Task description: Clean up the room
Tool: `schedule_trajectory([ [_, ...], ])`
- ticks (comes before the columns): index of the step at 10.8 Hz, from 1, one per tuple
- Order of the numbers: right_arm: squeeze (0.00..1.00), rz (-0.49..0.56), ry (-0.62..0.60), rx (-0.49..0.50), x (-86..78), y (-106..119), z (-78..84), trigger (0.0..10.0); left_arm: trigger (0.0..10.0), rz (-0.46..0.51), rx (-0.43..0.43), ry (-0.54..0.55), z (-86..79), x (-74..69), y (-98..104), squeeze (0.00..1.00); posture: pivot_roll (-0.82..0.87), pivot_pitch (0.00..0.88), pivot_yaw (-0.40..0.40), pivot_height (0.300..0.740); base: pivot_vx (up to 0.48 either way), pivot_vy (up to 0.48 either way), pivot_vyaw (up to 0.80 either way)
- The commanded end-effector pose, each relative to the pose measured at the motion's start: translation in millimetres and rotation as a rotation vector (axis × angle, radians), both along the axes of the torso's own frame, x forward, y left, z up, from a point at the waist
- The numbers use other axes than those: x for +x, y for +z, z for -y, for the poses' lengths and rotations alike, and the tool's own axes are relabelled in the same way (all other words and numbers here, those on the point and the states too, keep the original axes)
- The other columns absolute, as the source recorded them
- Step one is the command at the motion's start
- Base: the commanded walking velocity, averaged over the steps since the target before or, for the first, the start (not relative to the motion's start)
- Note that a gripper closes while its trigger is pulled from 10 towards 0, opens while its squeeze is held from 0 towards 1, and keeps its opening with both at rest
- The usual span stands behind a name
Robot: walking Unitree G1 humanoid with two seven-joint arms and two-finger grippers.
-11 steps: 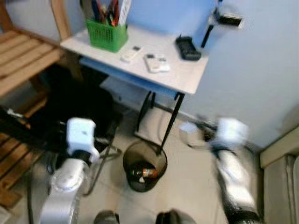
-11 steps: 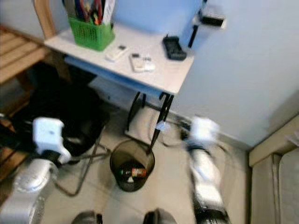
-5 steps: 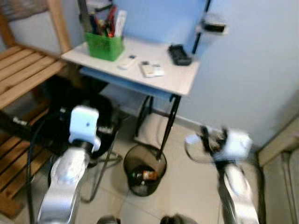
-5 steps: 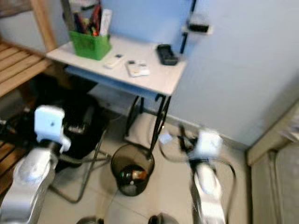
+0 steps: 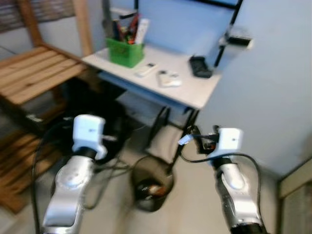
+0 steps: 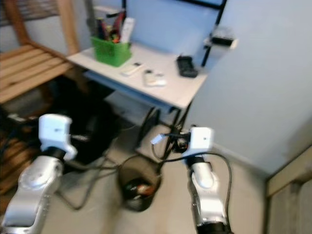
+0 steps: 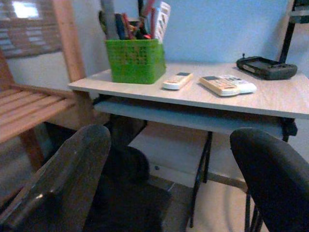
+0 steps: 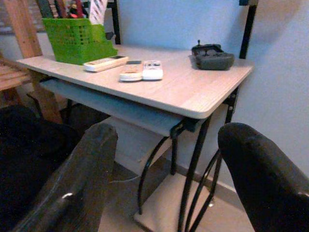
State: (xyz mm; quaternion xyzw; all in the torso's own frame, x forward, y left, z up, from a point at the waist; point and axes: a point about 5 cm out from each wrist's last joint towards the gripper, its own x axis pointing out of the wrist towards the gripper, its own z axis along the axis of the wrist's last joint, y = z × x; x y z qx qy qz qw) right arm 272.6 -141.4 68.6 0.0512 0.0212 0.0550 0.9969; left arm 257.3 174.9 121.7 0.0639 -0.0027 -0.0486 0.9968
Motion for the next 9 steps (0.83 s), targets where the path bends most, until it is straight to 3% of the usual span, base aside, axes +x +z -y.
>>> schedule_trajectory([
  [1,0.00,-0.017,-0.039,-0.016,-4.2,-3.7,13.6,10.0,10.0,-0.013,-0.005,-0.030,8.3,0.4,-4.2,0.00,0.08,0.000,-0.049,0.714,0.375,-0.296,0.00],
  [4,0.00,-0.017,-0.021,-0.021,-3.6,-4.4,6.3,10.0,10.0,-0.047,-0.010,-0.089,14.6,2.7,-10.2,0.00,0.08,0.000,-0.039,0.714,0.382,-0.286,0.00],
  [9,0.00,-0.022,-0.020,-0.016,-2.3,-5.1,3.8,10.0,10.0,-0.085,0.007,-0.120,16.5,8.3,-16.8,0.00,0.07,0.000,-0.025,0.714,0.000,0.000,-0.64],
])
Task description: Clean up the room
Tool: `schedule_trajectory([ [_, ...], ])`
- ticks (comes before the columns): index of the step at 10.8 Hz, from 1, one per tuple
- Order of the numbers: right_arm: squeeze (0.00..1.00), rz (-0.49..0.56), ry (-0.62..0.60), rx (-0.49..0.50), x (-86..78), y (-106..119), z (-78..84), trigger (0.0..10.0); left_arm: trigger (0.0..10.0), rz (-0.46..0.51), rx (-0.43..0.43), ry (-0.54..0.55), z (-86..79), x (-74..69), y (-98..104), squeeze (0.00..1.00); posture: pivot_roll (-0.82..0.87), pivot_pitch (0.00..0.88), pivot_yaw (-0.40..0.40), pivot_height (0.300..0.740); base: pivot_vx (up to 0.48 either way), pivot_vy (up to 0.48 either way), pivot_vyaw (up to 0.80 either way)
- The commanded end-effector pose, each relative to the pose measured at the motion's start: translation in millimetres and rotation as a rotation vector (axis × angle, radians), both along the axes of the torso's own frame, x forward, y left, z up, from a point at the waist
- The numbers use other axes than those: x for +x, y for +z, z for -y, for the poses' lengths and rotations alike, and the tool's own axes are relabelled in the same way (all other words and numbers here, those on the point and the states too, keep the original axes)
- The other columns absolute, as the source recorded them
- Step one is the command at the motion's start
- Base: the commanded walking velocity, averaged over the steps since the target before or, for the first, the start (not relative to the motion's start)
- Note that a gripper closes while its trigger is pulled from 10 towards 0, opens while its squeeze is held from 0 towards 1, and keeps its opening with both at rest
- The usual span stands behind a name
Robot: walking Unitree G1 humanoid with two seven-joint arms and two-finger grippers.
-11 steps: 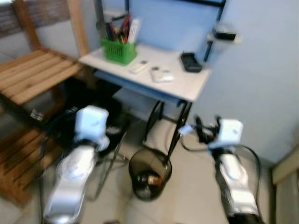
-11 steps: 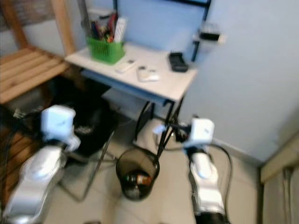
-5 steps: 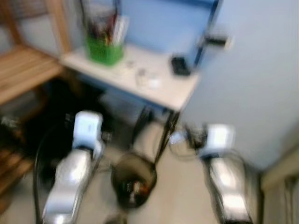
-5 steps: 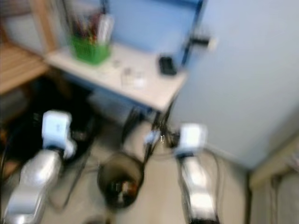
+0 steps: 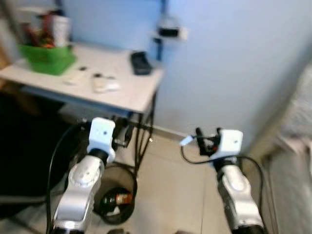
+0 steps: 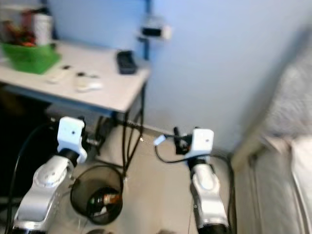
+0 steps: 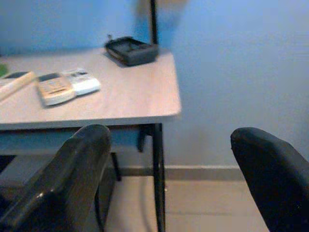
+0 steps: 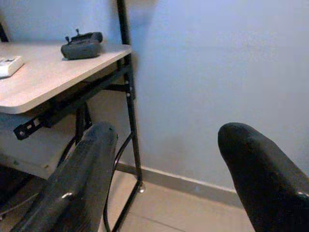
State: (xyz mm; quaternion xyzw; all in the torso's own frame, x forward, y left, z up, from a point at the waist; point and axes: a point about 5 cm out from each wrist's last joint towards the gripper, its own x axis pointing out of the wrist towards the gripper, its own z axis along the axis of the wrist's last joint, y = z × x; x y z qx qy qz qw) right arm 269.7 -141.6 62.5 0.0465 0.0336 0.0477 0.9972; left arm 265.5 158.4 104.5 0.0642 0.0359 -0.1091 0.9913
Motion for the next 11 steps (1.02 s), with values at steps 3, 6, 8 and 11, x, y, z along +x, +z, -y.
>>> schedule_trajectory([
  [3,0.00,-0.011,-0.006,-0.016,1.0,-0.6,-1.3,10.0,10.0,-0.024,-0.034,0.018,-3.1,2.8,-2.1,0.00,0.06,0.000,-0.043,0.714,0.000,0.000,-0.20],
  [6,0.00,0.007,0.005,-0.018,14.9,8.8,0.2,10.0,10.0,0.014,0.075,-0.018,-23.0,12.4,10.6,0.00,0.11,0.000,-0.087,0.714,0.000,0.000,0.00],
  [8,0.00,0.013,-0.001,-0.014,14.4,9.3,-1.3,10.0,10.0,-0.003,0.021,0.004,-27.8,14.5,15.1,0.00,0.10,0.000,-0.065,0.714,0.000,0.000,0.00],
  [11,0.00,0.024,-0.033,-0.003,11.5,8.7,-2.0,10.0,10.0,0.001,-0.016,-0.076,2.6,18.1,16.0,0.00,0.09,0.000,-0.019,0.714,0.000,0.000,-0.44],
])
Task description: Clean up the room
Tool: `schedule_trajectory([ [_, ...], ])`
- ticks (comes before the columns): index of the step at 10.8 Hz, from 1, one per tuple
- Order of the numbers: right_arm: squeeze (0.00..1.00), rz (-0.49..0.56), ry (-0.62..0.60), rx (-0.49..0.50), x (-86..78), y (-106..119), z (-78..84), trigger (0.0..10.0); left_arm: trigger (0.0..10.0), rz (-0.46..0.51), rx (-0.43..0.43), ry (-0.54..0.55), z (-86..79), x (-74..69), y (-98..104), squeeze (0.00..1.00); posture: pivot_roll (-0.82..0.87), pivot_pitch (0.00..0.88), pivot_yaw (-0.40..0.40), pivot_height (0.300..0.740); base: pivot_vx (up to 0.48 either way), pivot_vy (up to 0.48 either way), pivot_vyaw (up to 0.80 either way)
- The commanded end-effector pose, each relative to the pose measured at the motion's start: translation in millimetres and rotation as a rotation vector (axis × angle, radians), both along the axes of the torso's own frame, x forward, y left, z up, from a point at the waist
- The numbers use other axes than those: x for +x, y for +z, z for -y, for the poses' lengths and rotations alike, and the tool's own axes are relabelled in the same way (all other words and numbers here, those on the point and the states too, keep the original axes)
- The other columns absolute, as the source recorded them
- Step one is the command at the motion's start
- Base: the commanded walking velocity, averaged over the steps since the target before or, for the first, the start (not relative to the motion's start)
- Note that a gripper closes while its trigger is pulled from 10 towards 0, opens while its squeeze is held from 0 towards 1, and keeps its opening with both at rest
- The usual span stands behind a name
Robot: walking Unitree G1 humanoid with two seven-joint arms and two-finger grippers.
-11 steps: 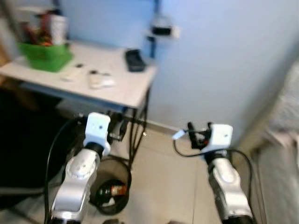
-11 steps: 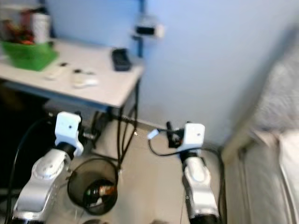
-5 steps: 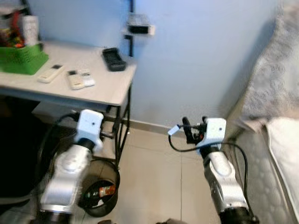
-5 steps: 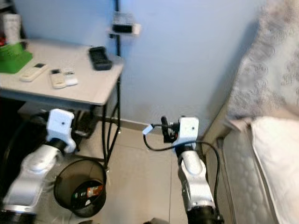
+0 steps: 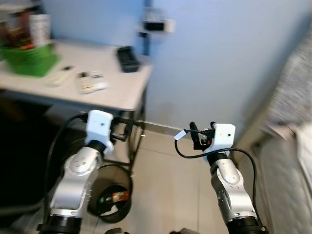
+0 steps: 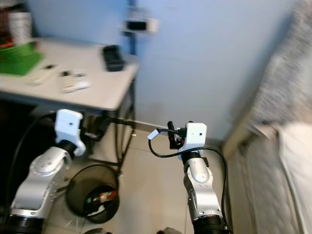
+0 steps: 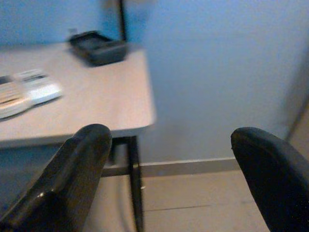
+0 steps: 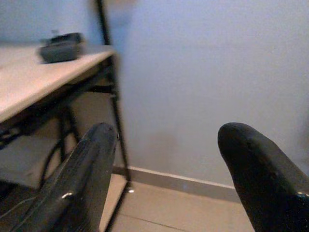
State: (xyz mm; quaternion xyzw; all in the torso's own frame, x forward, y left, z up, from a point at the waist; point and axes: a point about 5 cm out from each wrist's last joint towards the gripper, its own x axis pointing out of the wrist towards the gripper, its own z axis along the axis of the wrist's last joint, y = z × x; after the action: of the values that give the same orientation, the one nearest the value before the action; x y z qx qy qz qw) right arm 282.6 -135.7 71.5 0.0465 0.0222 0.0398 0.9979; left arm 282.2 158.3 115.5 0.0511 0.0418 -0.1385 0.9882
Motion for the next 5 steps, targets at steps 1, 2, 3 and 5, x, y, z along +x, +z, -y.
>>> schedule_trajectory([
  [1,0.00,0.008,-0.023,-0.006,2.2,0.4,4.7,10.0,10.0,0.014,0.008,-0.015,4.4,4.8,4.8,0.00,0.09,0.000,-0.010,0.714,0.000,0.000,-0.65],
  [2,0.00,0.025,-0.047,0.009,7.3,5.0,6.7,10.0,10.0,0.020,-0.011,0.019,1.9,6.2,5.8,0.00,0.09,0.000,-0.023,0.714,0.000,0.000,-0.64],
  [3,0.00,0.049,-0.073,0.026,8.2,10.2,8.7,10.0,10.0,0.024,-0.062,0.131,-12.8,4.1,5.2,0.00,0.09,0.000,-0.040,0.714,0.000,0.000,-0.65],
  [5,0.00,0.010,-0.047,-0.007,-19.5,-4.9,21.7,10.0,10.0,-0.137,-0.058,0.225,-39.1,-40.0,-33.0,0.00,0.10,0.000,-0.050,0.714,0.000,0.000,-0.63],
])
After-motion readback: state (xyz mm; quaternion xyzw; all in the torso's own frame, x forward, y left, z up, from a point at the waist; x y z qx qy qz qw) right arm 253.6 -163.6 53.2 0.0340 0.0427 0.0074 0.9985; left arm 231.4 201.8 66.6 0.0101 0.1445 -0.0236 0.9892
